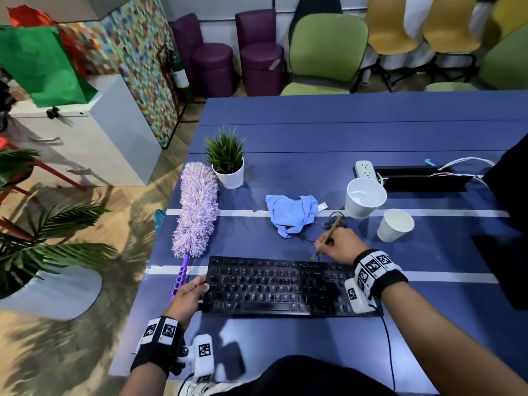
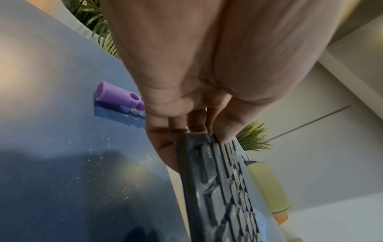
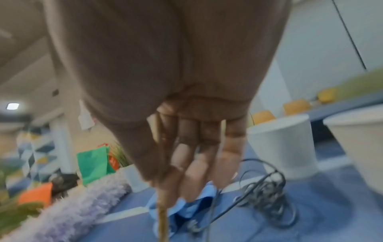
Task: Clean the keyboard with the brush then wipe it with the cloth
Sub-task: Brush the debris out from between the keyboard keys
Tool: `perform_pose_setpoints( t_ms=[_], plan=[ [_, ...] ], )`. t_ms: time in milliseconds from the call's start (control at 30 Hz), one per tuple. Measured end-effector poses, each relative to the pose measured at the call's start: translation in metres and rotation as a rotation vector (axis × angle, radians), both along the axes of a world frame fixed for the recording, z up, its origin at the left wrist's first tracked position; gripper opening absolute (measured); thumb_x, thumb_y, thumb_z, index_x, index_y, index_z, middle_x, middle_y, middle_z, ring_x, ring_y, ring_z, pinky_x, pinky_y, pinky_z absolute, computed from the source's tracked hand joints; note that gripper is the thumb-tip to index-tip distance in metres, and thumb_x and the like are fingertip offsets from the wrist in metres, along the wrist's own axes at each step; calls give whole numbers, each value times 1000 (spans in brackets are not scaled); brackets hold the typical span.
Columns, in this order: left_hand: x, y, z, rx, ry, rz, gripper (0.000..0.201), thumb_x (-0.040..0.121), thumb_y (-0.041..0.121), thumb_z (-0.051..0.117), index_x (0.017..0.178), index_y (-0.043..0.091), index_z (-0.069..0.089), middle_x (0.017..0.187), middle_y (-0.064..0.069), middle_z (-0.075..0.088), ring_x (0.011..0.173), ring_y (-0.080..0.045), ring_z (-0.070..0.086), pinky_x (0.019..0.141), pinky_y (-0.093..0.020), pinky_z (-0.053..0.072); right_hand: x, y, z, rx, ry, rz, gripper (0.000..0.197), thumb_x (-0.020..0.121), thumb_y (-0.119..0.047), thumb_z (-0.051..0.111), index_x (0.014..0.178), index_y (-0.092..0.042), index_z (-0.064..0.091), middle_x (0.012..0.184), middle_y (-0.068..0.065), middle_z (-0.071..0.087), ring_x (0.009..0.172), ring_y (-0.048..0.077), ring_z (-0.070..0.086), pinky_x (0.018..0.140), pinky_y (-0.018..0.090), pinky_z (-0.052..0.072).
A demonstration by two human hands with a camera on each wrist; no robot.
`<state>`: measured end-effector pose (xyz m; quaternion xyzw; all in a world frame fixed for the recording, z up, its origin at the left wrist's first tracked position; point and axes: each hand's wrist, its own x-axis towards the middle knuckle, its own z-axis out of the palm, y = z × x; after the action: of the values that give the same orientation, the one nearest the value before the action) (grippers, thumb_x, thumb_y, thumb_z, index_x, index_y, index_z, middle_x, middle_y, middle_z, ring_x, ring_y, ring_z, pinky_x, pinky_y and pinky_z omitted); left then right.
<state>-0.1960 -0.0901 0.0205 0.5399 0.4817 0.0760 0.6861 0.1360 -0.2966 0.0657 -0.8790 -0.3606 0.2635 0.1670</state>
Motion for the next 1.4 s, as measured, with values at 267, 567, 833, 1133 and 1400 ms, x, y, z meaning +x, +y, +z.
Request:
perform_pose_setpoints(
  t_ms=[267, 567, 833, 1133, 1400],
  plan=[
    [1, -2, 2, 16, -5, 7, 33, 95, -3, 39, 118, 4, 61, 91, -6, 71, 77, -16, 63, 66, -27, 48, 20, -57, -11, -289, -193, -260, 17, 87, -23, 51, 90, -10, 60, 99, 18, 69, 93, 34, 66, 75, 35, 50],
    [0, -9, 3, -20, -75, -32, 43, 83, -13, 54, 123, 2, 55, 119, -21, 64, 103, -30, 60, 99, -46, 44, 10, -68, -22, 166, 308, -269, 16, 90, -22, 66, 76, -16, 72, 70, 0, 74, 68, 16, 66, 61, 22, 50],
    [4, -11, 4, -4, -88, -15, 51, 75, -17, 63, 116, 10, 53, 112, -16, 65, 104, -32, 60, 98, -48, 44, 41, -113, -35, -179, -41, -495, 25, 86, -33, 54, 77, -15, 69, 87, 15, 70, 82, 36, 64, 71, 38, 55],
    [20, -20, 12, -14, -93, 35, 52, 77, -25, 49, 118, 8, 45, 101, -15, 62, 94, -29, 57, 86, -42, 46, 10, -80, -24, 136, 189, -353, 14, 88, -29, 67, 78, -22, 73, 76, -3, 75, 79, 18, 70, 83, 35, 55],
    [15, -20, 13, -59, -157, 48, 52, 61, -6, 64, 107, 14, 52, 102, -11, 65, 96, -28, 58, 93, -46, 42, 36, -102, -17, -179, -63, -527, 21, 90, -24, 50, 80, -10, 62, 96, 21, 68, 91, 39, 64, 78, 40, 53]
  ],
)
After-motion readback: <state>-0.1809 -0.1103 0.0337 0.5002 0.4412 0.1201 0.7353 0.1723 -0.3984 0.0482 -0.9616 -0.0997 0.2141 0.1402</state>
